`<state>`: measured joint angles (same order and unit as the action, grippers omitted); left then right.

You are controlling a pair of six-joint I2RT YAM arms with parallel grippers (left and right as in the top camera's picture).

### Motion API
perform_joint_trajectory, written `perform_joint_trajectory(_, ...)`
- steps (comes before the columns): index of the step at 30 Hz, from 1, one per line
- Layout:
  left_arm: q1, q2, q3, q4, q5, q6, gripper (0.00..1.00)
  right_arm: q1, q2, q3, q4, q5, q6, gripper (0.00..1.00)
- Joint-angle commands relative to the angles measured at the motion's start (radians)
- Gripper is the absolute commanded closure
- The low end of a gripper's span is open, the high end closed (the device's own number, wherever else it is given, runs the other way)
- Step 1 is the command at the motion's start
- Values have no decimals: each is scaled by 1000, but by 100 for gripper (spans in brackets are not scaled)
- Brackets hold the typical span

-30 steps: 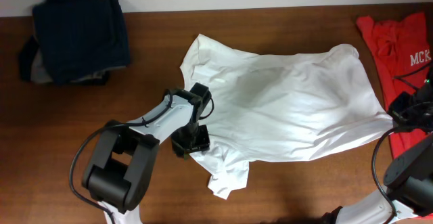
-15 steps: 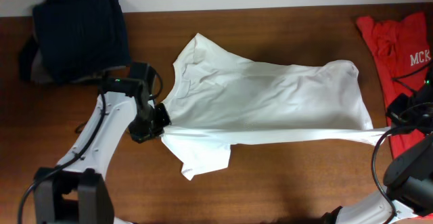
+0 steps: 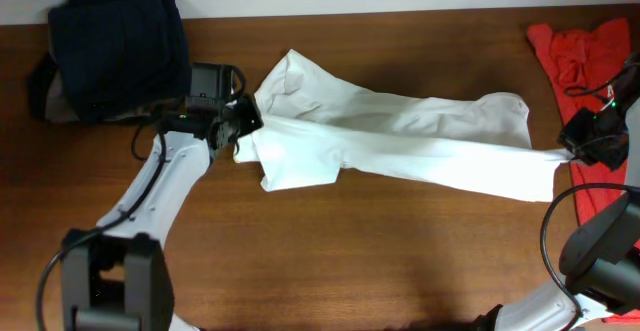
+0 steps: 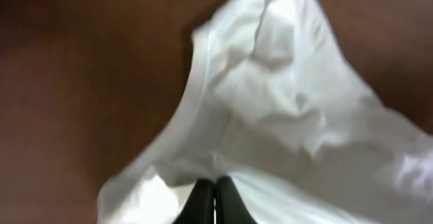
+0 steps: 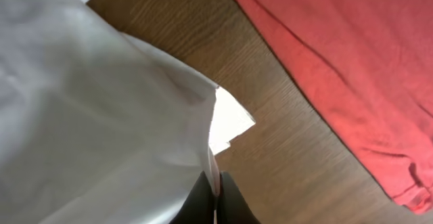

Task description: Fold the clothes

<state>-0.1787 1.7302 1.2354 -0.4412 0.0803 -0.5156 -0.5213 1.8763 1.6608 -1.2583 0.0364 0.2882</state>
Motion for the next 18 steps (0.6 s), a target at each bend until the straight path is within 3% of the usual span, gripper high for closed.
perform_joint_trajectory(1, 2, 91, 8, 111, -28, 17, 99, 5, -18, -3, 37, 24, 10, 96)
perform_joint_trajectory(4, 2, 171, 8, 179, -25, 17, 93, 5, -18, -77, 136, 23, 35, 96)
perform_joint_trajectory(5, 2, 182, 8, 182, -25, 17, 78, 5, -18, -89, 163, 23, 35, 96)
perform_joint_trajectory(6, 2, 187, 8, 187, -25, 17, 55, 5, -18, -91, 171, 20, 35, 81)
perform_joint_trajectory(7, 2, 187, 8, 196, -25, 23, 46, 5, -18, -88, 174, 20, 34, 46)
perform_joint_trajectory(8, 5, 183, 28, 201, -4, 89, 41, 5, -18, -77, 165, 20, 13, 0)
perform_joint_trajectory(10, 5, 176, 94, 167, 45, 158, 41, 4, -18, -30, 116, 20, 8, 1)
perform_joint_trajectory(11, 5, 175, 223, 85, 62, 178, 41, 4, -18, 54, 59, 18, 4, 1)
perform_joint_trajectory(14, 1, 175, 371, 77, 85, 204, 54, 11, -18, 154, 63, -163, -52, 1)
perform_joint_trajectory(16, -2, 189, 373, 95, 92, 204, 58, 55, -10, 153, 111, -209, -52, 1)
perform_joint_trajectory(18, -2, 296, 373, 97, 236, 233, 65, 156, 25, 153, 165, -208, -52, 4)
